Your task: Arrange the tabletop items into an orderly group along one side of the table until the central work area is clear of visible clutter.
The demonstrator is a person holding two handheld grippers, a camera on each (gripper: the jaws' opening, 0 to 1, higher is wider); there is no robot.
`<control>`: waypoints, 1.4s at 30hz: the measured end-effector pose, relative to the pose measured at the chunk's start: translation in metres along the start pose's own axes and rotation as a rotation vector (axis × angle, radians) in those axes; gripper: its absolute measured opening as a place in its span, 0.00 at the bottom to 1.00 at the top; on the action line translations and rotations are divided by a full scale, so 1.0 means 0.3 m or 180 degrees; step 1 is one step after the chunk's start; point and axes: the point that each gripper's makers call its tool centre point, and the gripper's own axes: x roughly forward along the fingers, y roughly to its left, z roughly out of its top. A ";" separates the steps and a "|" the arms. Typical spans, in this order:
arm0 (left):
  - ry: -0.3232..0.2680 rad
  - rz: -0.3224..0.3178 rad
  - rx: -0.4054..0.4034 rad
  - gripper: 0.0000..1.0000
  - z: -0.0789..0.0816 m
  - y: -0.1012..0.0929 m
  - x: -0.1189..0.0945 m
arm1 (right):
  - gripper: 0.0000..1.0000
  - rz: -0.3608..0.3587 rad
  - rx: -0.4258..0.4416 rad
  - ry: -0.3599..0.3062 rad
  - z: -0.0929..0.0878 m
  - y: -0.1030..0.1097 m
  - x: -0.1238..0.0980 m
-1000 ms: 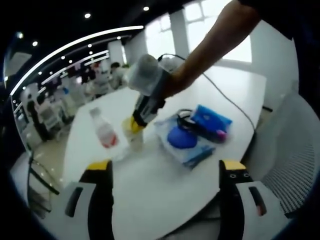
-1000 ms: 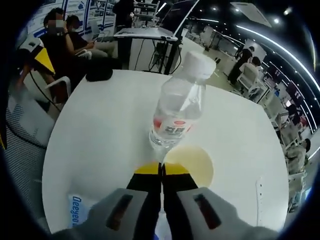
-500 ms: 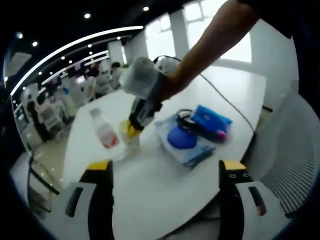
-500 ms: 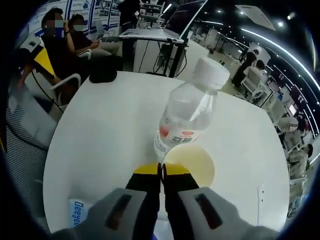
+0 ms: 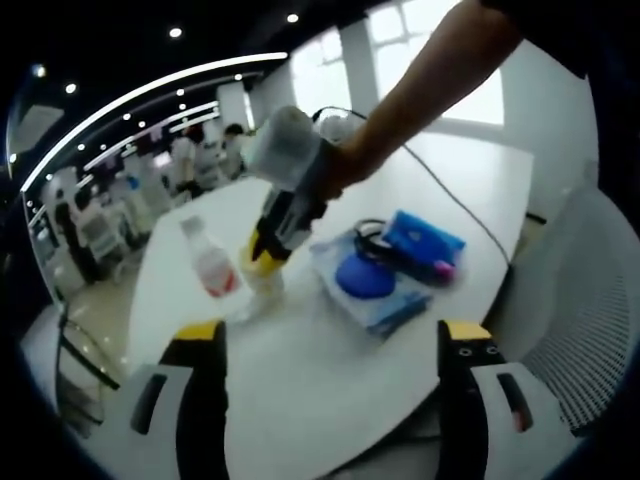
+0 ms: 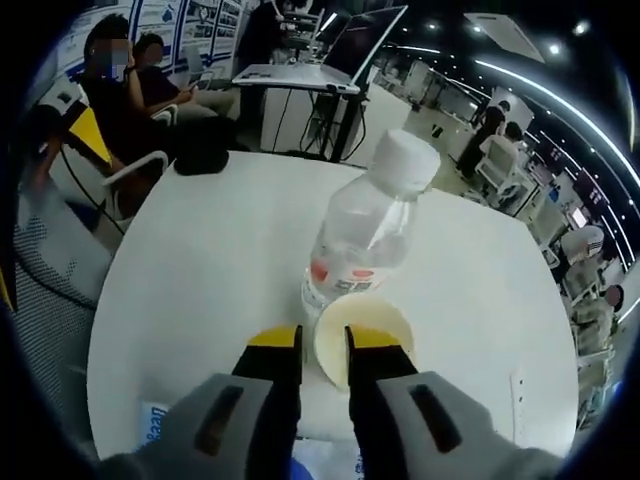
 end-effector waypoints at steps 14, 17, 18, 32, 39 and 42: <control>-0.0031 -0.0012 -0.0045 0.84 0.004 -0.002 -0.005 | 0.43 -0.0322 0.0562 -0.0340 0.035 -0.057 -0.201; -0.0062 0.0002 -0.0084 0.84 0.009 0.003 -0.008 | 0.47 -0.0386 0.0617 -0.0347 0.022 -0.052 -0.248; -0.0069 0.0009 -0.0098 0.85 0.010 0.004 -0.009 | 0.49 -0.0415 0.0646 -0.0363 0.017 -0.050 -0.266; -0.0106 -0.0038 -0.0107 0.90 0.018 -0.007 -0.007 | 0.77 -0.0831 0.1043 -0.0273 -0.158 -0.025 -0.443; -0.0118 -0.0086 -0.0086 0.94 0.018 -0.017 -0.003 | 0.86 -0.1030 0.1335 -0.0180 -0.286 -0.001 -0.515; -0.0117 -0.0099 -0.0090 0.95 0.018 -0.019 -0.002 | 0.89 -0.1095 0.1436 -0.0101 -0.346 0.023 -0.536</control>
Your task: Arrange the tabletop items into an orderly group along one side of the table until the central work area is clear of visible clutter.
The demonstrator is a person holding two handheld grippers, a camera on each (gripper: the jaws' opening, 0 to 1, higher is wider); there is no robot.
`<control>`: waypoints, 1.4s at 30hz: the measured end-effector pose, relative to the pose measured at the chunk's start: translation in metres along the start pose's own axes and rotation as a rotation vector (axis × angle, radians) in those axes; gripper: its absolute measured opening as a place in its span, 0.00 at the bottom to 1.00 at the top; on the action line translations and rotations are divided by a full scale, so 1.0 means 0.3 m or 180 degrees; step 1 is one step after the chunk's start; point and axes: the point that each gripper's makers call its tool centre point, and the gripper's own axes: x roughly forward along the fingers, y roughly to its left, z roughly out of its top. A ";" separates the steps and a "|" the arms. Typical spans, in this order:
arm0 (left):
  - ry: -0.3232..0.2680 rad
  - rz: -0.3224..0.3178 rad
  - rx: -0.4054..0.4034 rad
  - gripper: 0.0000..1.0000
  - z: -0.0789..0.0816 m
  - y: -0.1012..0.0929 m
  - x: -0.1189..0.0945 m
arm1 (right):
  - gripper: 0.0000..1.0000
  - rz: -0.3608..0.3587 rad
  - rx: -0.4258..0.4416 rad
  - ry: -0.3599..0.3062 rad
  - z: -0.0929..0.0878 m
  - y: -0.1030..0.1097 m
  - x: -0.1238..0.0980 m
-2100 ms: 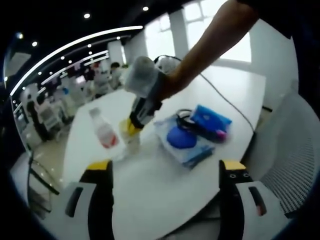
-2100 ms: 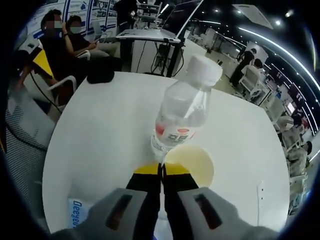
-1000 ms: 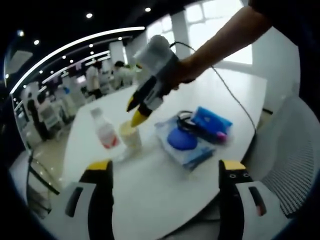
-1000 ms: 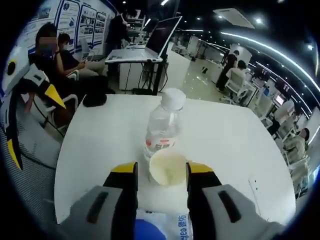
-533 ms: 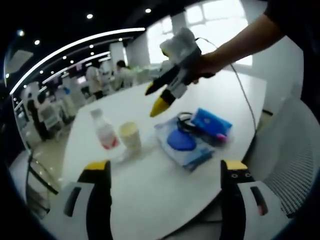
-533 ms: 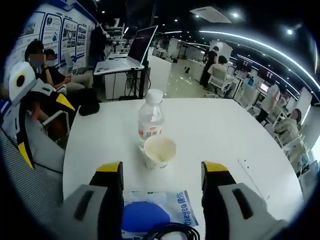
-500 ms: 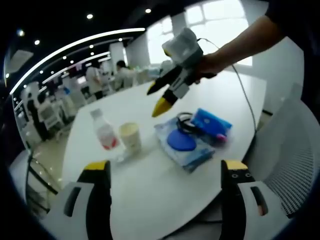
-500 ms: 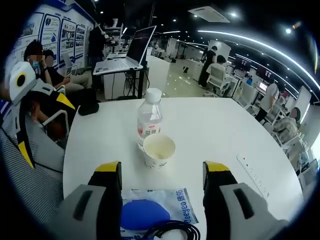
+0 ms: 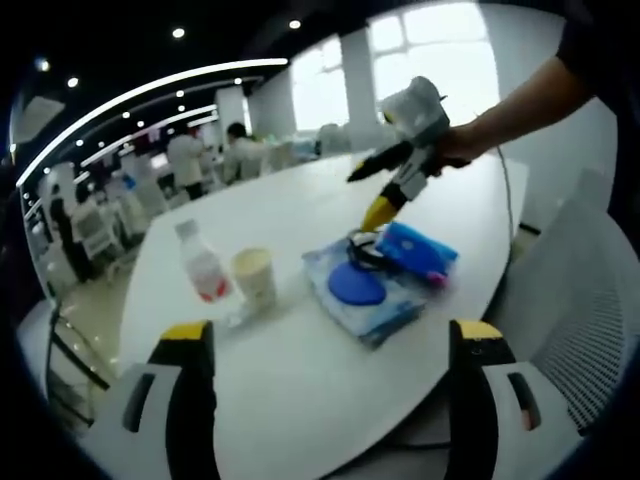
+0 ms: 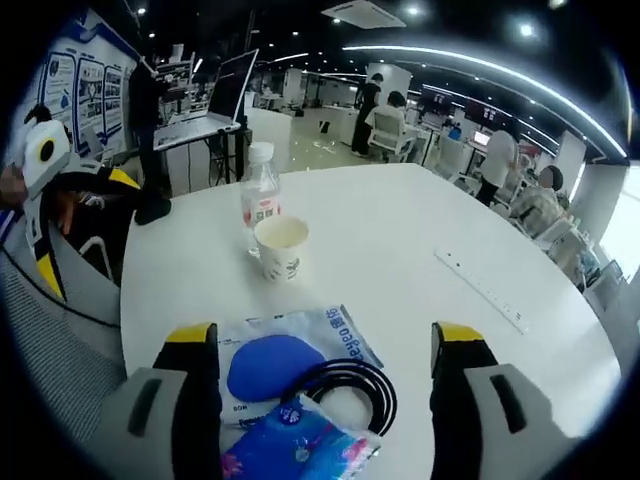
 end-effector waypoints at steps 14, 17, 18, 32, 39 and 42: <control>0.0031 -0.0086 0.0033 0.98 -0.010 -0.013 0.003 | 1.00 -0.0220 0.0530 0.0438 -0.320 -0.014 -0.064; 0.0041 -0.0109 0.0036 0.98 -0.013 -0.016 0.004 | 1.00 -0.0245 0.0668 0.0493 -0.372 -0.009 -0.068; 0.0040 -0.0111 0.0035 0.98 -0.013 -0.016 0.004 | 1.00 -0.0251 0.0698 0.0504 -0.383 -0.008 -0.068; 0.0084 -0.0159 0.0038 0.97 -0.020 -0.031 0.007 | 1.00 -0.0223 0.1200 0.0614 -0.505 0.056 -0.068; 0.0098 -0.0180 0.0048 0.97 -0.022 -0.036 0.008 | 0.93 -0.0276 0.1254 0.0568 -0.509 0.064 -0.086; 0.0100 -0.0187 0.0045 0.97 -0.022 -0.038 0.008 | 0.89 -0.0281 0.1250 0.0542 -0.505 0.068 -0.088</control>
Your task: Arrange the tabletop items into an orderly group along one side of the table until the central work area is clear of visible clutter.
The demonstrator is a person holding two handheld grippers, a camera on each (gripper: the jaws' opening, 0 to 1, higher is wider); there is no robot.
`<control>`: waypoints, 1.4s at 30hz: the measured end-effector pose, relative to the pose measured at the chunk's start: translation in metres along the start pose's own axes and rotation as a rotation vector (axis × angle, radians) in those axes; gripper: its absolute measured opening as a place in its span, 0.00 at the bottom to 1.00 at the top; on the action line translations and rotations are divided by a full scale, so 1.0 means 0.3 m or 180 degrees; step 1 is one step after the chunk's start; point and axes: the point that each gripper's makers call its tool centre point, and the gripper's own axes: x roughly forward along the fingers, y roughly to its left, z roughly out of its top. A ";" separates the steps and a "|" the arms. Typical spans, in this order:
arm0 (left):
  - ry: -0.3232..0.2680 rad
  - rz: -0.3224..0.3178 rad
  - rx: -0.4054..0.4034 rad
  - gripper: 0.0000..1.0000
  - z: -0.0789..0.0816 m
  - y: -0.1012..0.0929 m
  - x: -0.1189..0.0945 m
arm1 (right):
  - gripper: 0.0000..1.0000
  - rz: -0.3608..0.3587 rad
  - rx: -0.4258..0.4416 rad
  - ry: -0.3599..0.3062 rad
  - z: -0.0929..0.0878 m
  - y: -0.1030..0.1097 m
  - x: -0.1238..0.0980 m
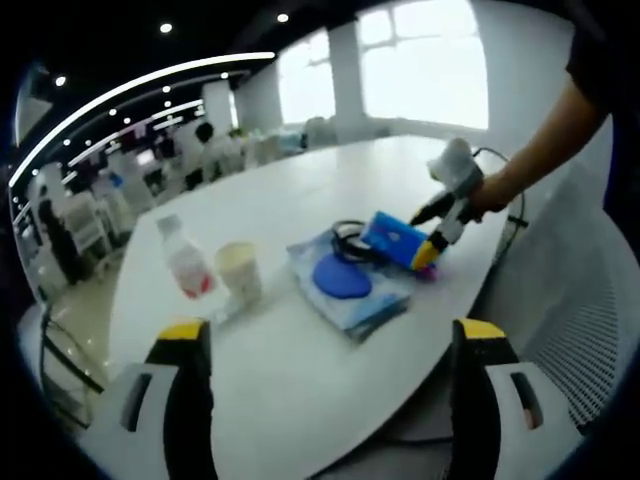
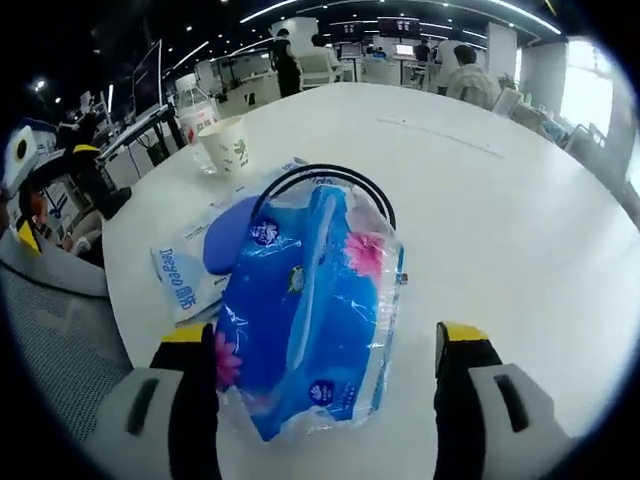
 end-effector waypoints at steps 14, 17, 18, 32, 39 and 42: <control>0.0050 -0.0040 0.0018 0.95 -0.010 -0.007 0.004 | 0.54 -0.0104 -0.0037 -0.0251 0.045 0.017 -0.034; 0.0053 -0.0044 0.0026 0.95 -0.010 -0.008 0.004 | 0.41 -0.0107 -0.0033 -0.0264 0.050 0.019 -0.039; 0.0050 -0.0041 0.0028 0.95 -0.010 -0.007 0.004 | 0.38 -0.0118 -0.0044 -0.0257 0.051 0.018 -0.039; 0.0034 -0.0040 0.0015 0.94 -0.009 -0.003 0.003 | 0.03 -0.0181 -0.0222 -0.0238 0.059 0.006 -0.048; 0.0047 -0.0057 0.0023 0.94 -0.011 -0.006 0.004 | 0.00 -0.0206 -0.0257 -0.0237 0.062 0.003 -0.054; 0.0040 -0.0063 0.0023 0.94 -0.009 -0.007 0.004 | 0.00 -0.0221 -0.0277 -0.0253 0.066 0.000 -0.058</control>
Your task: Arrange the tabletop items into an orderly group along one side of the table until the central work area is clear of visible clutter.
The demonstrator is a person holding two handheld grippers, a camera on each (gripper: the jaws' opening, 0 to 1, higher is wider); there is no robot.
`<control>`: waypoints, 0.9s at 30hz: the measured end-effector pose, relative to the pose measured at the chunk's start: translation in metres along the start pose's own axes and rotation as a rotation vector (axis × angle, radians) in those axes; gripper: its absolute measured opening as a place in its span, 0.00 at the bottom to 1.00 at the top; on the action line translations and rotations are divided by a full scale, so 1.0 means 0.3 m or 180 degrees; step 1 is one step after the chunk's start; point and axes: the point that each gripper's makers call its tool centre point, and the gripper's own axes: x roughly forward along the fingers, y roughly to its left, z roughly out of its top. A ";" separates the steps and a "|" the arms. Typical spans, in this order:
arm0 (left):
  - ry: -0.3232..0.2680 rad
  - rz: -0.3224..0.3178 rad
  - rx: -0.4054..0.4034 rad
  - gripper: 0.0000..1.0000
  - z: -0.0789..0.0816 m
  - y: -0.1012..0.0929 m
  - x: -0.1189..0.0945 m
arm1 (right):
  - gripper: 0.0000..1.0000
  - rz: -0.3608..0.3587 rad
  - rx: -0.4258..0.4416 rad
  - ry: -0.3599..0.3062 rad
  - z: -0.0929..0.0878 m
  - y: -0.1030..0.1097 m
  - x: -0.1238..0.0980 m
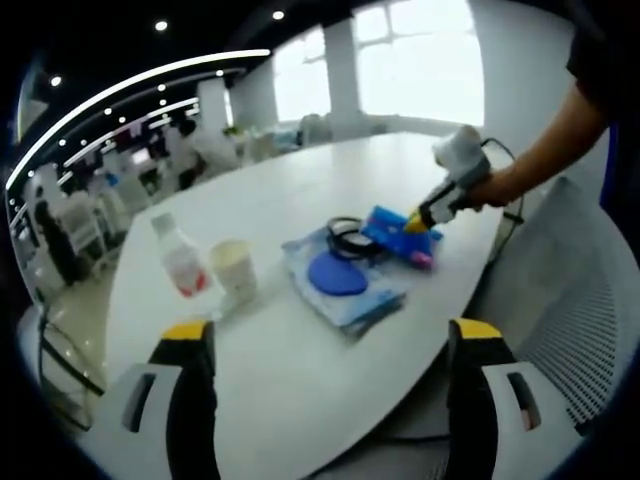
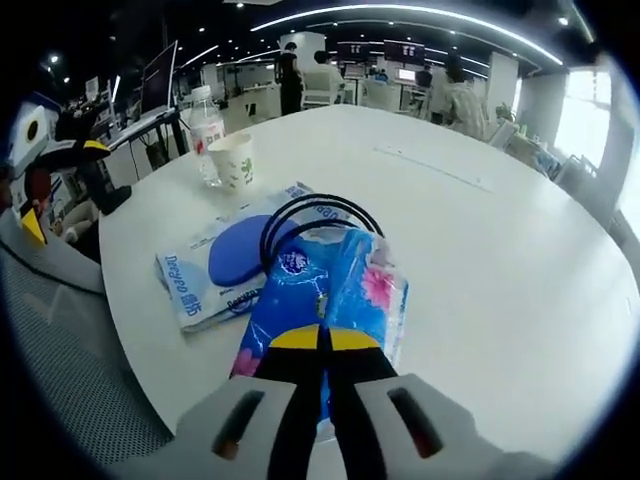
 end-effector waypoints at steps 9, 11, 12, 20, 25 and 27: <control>0.0019 0.0046 -0.0046 0.94 -0.005 0.010 0.000 | 0.00 -0.0014 -0.0159 -0.0068 0.025 -0.004 -0.022; 0.0016 0.0057 -0.0034 0.94 -0.004 0.010 0.000 | 0.00 -0.0018 -0.0188 -0.0086 0.032 -0.005 -0.027; 0.0010 0.0065 -0.0027 0.94 -0.003 0.011 0.000 | 0.00 -0.0010 -0.0192 -0.0096 0.037 -0.005 -0.030; 0.0025 0.0051 -0.0032 0.94 -0.005 0.006 0.001 | 0.00 -0.0039 -0.0246 -0.0195 0.074 -0.019 -0.045; 0.0033 0.0051 -0.0034 0.94 -0.006 0.006 0.001 | 0.00 -0.0103 -0.0195 -0.0231 0.084 -0.041 -0.047; 0.0036 0.0050 -0.0032 0.94 -0.006 0.006 0.001 | 0.00 -0.0135 -0.0151 -0.0245 0.084 -0.055 -0.046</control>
